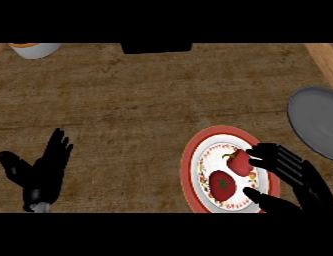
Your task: Pick the bell pepper from the plate and place it in the pan
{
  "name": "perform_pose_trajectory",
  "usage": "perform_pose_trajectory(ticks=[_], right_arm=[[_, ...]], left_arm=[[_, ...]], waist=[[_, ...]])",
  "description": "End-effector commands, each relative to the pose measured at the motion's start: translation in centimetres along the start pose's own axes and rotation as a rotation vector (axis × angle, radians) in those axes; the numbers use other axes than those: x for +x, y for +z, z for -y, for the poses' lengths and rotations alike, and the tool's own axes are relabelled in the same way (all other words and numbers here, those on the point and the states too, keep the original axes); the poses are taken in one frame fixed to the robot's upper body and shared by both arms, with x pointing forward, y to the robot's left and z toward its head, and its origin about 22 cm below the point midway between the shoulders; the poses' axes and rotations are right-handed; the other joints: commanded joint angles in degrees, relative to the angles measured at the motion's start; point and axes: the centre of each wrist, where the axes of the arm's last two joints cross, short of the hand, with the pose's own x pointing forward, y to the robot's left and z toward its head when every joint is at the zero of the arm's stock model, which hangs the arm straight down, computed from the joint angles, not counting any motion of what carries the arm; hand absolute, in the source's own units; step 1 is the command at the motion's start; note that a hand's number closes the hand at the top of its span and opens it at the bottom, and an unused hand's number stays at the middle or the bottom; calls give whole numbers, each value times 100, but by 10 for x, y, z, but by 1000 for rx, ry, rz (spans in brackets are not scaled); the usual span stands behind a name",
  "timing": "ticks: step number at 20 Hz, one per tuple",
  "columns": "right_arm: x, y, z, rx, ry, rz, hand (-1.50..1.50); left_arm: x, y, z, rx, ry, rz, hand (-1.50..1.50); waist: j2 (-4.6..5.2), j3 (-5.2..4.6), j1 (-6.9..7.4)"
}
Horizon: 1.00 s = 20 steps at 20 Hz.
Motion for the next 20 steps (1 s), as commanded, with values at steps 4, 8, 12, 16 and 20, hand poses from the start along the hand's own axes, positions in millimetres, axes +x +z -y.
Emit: perform_pose_trajectory(ticks=[4, 8, 12, 16, 20], right_arm=[[23, 82, -35, -119, 338, 5, -150], [58, 55, -43, -185, 404, -50, -150], [76, 29, -37, -149, 478, -168, -150], [55, 26, -23, 66, 668, -331, -150], [59, 8, -30, 193, 830, -460, -150]], left_arm=[[-27, 10, 12, -31, -6, 8, 0], [-7, 3, 10, -49, -1, 12, 0], [-31, 6, 29, -50, -33, -2, 0], [-10, -1, 13, -51, -29, 8, 0], [-7, -1, 15, -66, -31, 28, 0]], waist=[[65, -13, 213], [81, -23, 323], [91, -32, 325], [121, -56, 399], [113, -52, 455]])
